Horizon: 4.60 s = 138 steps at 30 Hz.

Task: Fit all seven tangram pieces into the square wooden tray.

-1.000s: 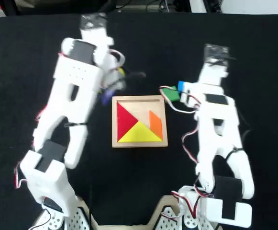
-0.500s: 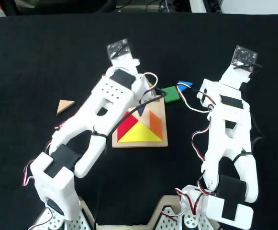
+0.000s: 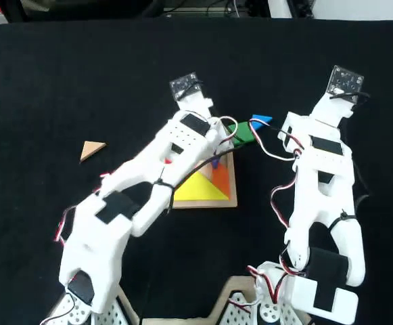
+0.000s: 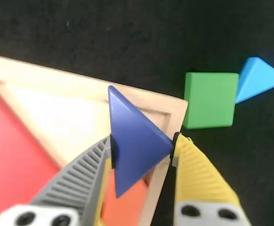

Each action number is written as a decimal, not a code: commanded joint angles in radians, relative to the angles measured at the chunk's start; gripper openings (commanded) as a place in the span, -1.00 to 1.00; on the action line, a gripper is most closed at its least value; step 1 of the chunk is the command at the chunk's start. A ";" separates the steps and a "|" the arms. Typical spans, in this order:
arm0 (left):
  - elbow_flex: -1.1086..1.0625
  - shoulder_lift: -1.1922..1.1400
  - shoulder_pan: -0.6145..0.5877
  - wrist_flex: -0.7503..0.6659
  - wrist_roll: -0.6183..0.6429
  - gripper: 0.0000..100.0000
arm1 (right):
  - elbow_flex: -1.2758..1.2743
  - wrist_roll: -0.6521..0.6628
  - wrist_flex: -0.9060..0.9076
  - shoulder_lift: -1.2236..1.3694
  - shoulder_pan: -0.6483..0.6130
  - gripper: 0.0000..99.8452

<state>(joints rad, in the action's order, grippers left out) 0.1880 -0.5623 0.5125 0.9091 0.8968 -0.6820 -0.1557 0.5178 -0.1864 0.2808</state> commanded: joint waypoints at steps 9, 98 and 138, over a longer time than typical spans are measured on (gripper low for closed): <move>0.249 -0.061 0.001 0.149 0.163 -0.79 | 0.004 -0.003 -0.021 -0.039 0.017 -0.97; 0.134 0.055 -0.871 0.474 -0.334 -0.94 | 0.565 0.232 0.384 0.473 -0.496 -0.98; 0.147 0.057 -0.898 0.402 -0.354 -0.94 | 0.590 0.242 0.594 0.390 -0.502 -0.98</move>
<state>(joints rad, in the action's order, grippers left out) 0.2938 -0.5240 -0.3867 1.3387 0.5501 -0.0944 0.0744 1.0978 0.3015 -0.2317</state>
